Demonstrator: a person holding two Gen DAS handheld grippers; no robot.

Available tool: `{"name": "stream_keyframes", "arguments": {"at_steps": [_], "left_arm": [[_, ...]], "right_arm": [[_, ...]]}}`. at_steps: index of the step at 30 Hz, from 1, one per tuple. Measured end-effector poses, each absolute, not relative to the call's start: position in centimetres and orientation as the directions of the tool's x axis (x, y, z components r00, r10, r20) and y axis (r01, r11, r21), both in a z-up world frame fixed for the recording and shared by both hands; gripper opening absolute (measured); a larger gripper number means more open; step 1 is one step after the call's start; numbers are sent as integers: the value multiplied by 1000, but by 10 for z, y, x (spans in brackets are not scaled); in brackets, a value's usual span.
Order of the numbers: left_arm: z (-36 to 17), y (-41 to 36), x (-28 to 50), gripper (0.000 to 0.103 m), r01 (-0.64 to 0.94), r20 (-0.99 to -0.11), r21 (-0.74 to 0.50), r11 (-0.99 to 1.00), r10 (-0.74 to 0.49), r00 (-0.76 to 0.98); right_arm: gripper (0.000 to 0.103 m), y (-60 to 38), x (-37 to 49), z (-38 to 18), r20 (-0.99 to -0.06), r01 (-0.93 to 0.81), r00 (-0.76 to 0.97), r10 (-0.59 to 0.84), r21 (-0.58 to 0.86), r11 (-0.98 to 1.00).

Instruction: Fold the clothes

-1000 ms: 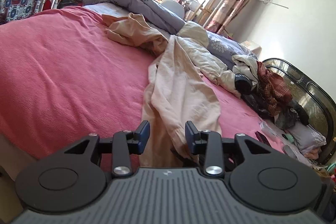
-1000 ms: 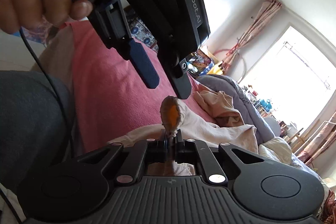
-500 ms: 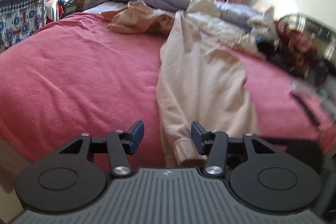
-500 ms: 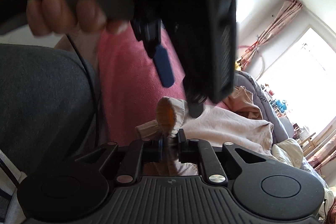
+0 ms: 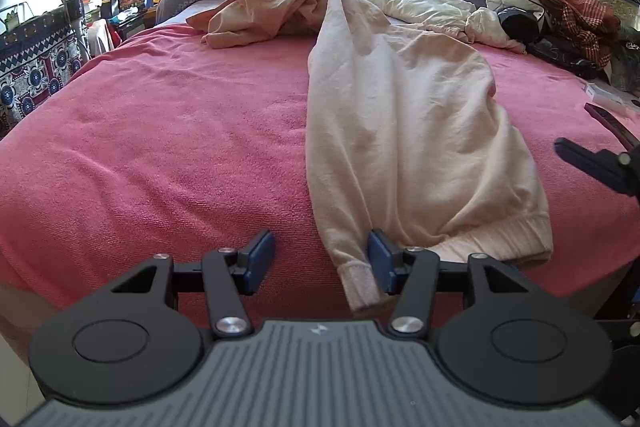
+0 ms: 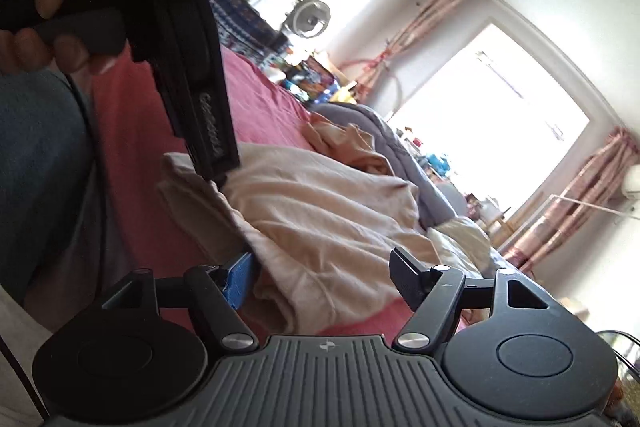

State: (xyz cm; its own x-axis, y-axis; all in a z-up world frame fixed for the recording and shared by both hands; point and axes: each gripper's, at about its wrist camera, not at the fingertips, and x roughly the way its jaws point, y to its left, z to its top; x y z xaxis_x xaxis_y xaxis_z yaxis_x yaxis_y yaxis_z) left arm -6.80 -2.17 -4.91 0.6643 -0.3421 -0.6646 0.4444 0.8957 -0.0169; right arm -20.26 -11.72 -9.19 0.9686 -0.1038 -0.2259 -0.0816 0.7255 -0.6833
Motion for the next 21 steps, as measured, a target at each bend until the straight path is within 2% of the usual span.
{"name": "stream_keyframes", "arguments": {"at_steps": [8,12,14,15,16,21], "left_arm": [[-51,-20,-67,60,455,-660,-20,890,-354,663],[-51,-21,-68,61,457,-658,-15,889,-353,665],[-52,-23,-69,61,457,-659,2,889,-343,670],[-52,-24,-69,61,458,-659,9,889,-339,671],[-52,-25,-69,61,458,-659,14,889,-336,672],[-52,-21,-68,65,473,-658,2,881,-355,664]], "right_arm": [[73,-128,-232,-90,-154,26,968,-199,-725,689],[72,-134,-221,-99,-167,17,966,-199,-723,690],[64,-127,-208,-100,-166,-7,972,-168,-732,681],[45,-124,-200,-105,-170,-26,974,-152,-744,667],[14,-122,-194,-105,-199,-52,969,-147,-745,665],[15,-134,-200,-103,-301,-99,940,-160,-690,717]]}}
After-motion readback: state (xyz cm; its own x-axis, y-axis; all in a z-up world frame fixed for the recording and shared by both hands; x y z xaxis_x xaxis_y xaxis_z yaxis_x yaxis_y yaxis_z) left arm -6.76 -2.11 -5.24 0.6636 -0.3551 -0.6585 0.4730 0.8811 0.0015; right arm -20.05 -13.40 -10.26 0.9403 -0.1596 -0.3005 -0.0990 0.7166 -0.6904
